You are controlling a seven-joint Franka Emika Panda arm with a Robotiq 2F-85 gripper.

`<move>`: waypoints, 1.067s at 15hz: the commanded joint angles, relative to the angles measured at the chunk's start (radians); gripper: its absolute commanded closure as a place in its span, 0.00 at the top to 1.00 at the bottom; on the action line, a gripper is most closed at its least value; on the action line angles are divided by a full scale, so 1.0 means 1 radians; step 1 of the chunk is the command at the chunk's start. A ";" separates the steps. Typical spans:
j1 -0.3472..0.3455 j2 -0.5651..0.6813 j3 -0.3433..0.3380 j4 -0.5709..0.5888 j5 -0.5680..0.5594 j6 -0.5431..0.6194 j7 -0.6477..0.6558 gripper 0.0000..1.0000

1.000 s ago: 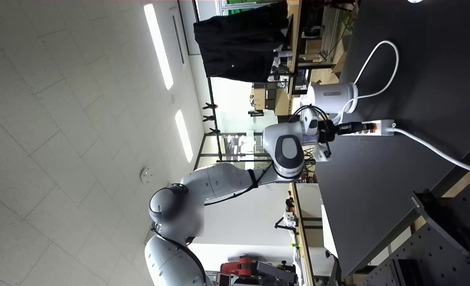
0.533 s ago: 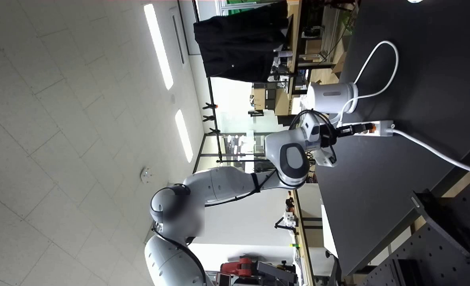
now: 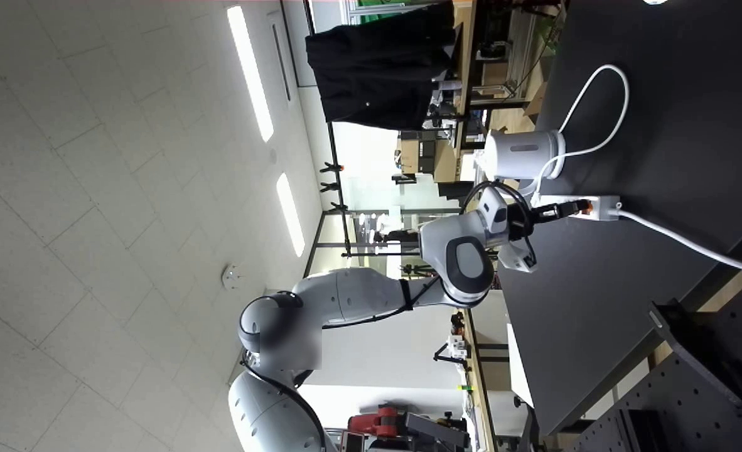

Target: Turn on the extension cable

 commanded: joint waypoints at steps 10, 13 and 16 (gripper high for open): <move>0.052 0.007 -0.030 -0.012 0.042 -0.013 0.009 0.00; 0.039 0.013 -0.025 0.002 0.042 -0.013 0.009 0.00; 0.028 0.020 -0.024 0.017 0.040 -0.023 0.008 0.00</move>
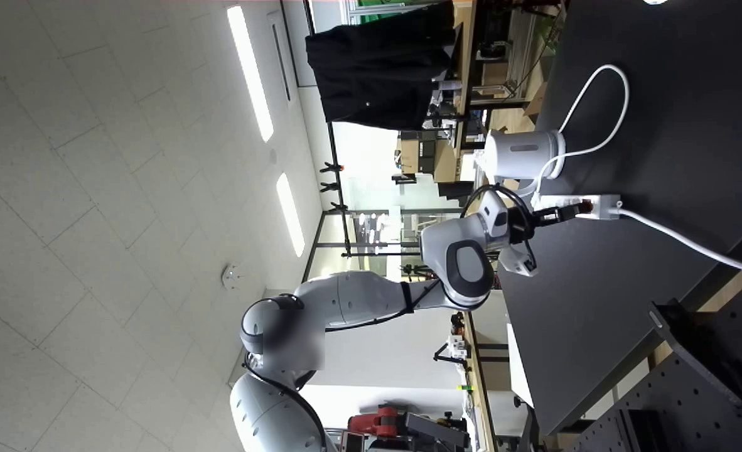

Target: Turn on the extension cable

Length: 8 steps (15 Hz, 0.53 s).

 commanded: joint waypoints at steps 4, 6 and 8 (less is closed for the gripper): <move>-0.048 0.026 0.016 0.063 -0.003 -0.076 0.001 0.00; -0.075 0.030 0.030 0.086 -0.008 -0.108 -0.005 0.00; -0.111 0.034 0.051 0.109 -0.011 -0.134 -0.015 0.00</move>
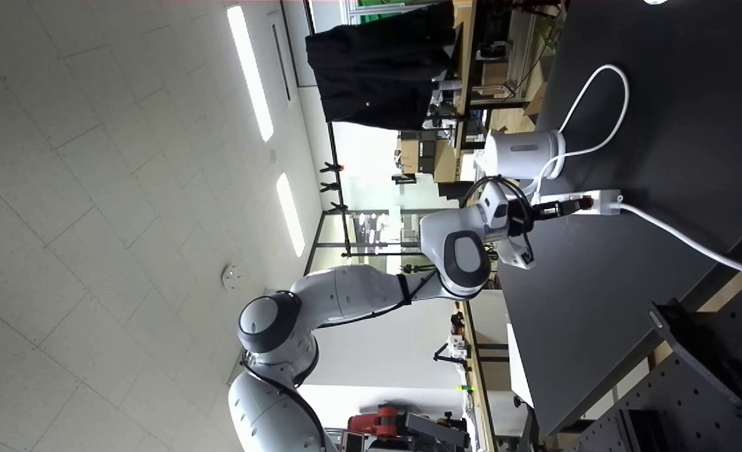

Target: Turn on the extension cable

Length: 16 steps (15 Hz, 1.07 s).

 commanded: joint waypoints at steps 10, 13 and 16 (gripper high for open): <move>-0.295 0.079 0.168 0.227 0.002 -0.328 -0.152 0.00; -0.304 0.092 0.157 0.274 0.009 -0.419 -0.157 0.00; -0.294 0.103 0.138 0.306 0.007 -0.474 -0.148 0.00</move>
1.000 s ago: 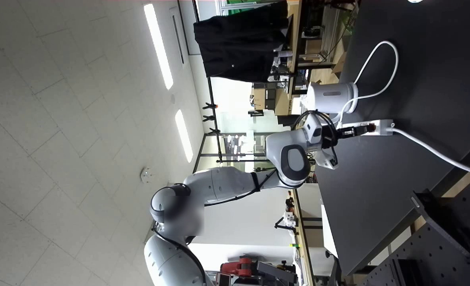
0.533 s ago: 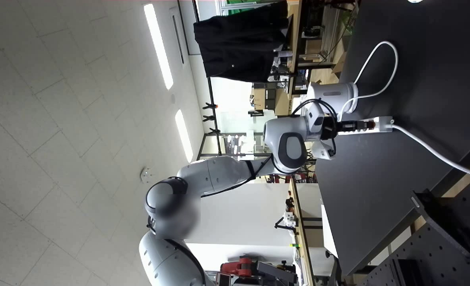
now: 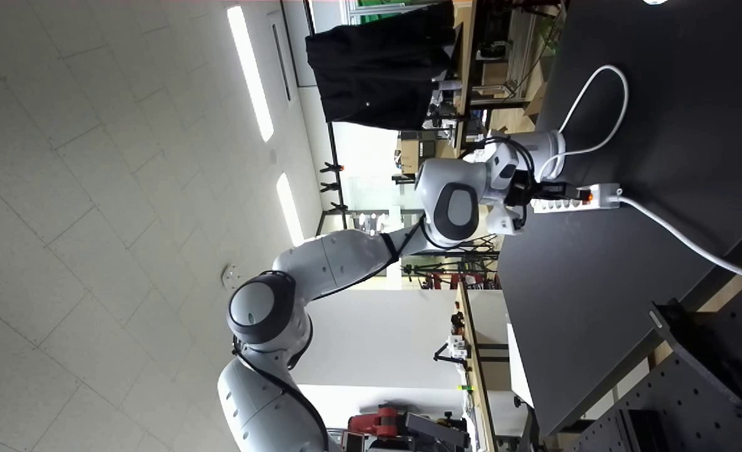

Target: Turn on the extension cable

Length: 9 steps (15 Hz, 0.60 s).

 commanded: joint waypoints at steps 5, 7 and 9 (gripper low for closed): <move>-0.021 0.086 0.000 0.107 0.021 -0.087 -0.036 0.00; -0.033 -0.018 -0.006 0.048 0.014 -0.144 -0.065 0.00; -0.040 -0.071 -0.012 0.009 0.011 -0.150 -0.096 0.00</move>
